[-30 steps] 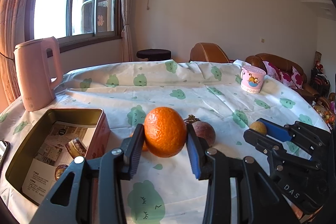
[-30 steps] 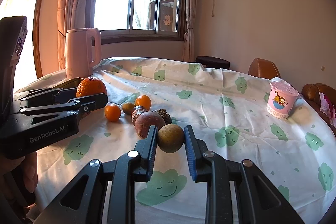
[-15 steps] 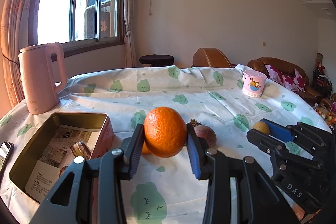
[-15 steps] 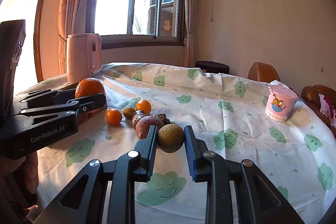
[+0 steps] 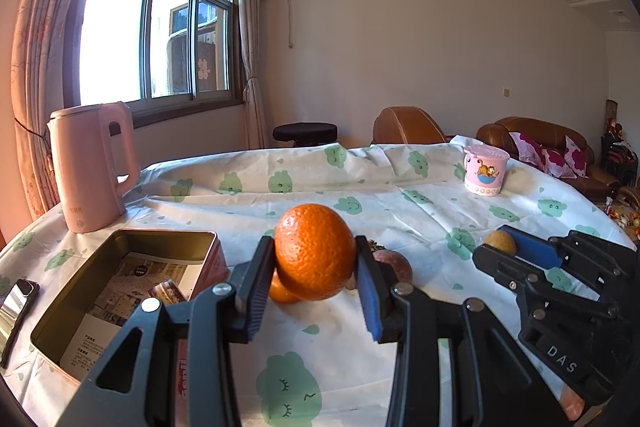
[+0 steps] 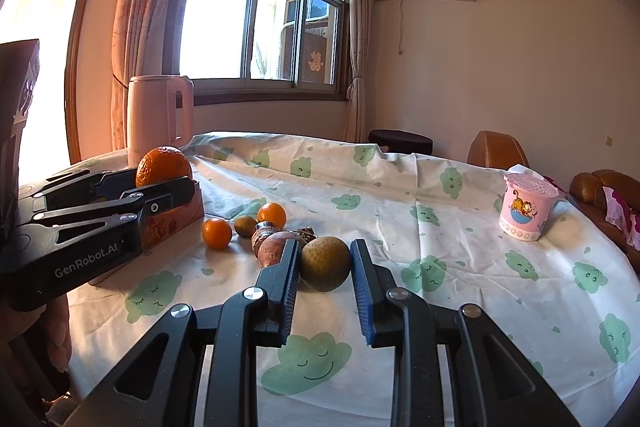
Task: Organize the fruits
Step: 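Lift the round fruit and orange with both tools toward the tin box, then lower the held round fruit and orange with both tools into the tin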
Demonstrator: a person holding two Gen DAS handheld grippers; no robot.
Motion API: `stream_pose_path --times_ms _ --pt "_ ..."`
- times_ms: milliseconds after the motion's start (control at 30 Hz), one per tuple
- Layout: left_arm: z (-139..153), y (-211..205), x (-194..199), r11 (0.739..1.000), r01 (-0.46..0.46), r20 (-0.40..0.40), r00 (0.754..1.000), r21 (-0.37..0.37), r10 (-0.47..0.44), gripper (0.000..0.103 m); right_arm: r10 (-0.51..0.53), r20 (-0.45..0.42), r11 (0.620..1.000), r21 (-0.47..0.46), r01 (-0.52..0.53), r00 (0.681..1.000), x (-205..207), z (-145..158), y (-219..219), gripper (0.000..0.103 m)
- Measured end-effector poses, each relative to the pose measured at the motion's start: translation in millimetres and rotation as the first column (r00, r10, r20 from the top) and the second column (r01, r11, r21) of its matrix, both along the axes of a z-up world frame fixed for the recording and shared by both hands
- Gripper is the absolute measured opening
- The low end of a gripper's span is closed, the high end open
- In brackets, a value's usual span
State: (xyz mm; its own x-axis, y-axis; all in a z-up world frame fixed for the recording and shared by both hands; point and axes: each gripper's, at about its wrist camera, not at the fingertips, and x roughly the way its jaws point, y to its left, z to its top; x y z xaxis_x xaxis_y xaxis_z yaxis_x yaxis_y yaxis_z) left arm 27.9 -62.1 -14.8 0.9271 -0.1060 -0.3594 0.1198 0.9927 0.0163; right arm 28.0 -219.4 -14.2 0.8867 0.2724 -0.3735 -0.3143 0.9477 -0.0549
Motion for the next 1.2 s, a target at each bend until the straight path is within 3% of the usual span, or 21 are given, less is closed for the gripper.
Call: stream_pose_path --times_ms 367,700,967,1200 --pt "1 11 -5 1.000 -0.027 0.003 1.000 0.011 0.027 0.041 0.003 0.022 1.000 -0.030 -0.003 1.000 -3 8 4 0.027" --pt "10 41 -10 0.997 -0.080 0.004 0.997 0.004 0.080 0.041 0.089 0.032 0.996 -0.014 -0.088 0.996 2 43 21 0.027" --pt "17 77 -6 0.991 -0.133 -0.005 0.991 0.020 0.133 0.041 0.190 0.038 0.982 -0.011 -0.189 0.981 15 77 58 0.027" --pt "16 108 1 0.982 -0.182 -0.023 0.983 0.041 0.183 0.041 0.279 0.017 0.960 -0.015 -0.279 0.960 29 85 106 0.027"
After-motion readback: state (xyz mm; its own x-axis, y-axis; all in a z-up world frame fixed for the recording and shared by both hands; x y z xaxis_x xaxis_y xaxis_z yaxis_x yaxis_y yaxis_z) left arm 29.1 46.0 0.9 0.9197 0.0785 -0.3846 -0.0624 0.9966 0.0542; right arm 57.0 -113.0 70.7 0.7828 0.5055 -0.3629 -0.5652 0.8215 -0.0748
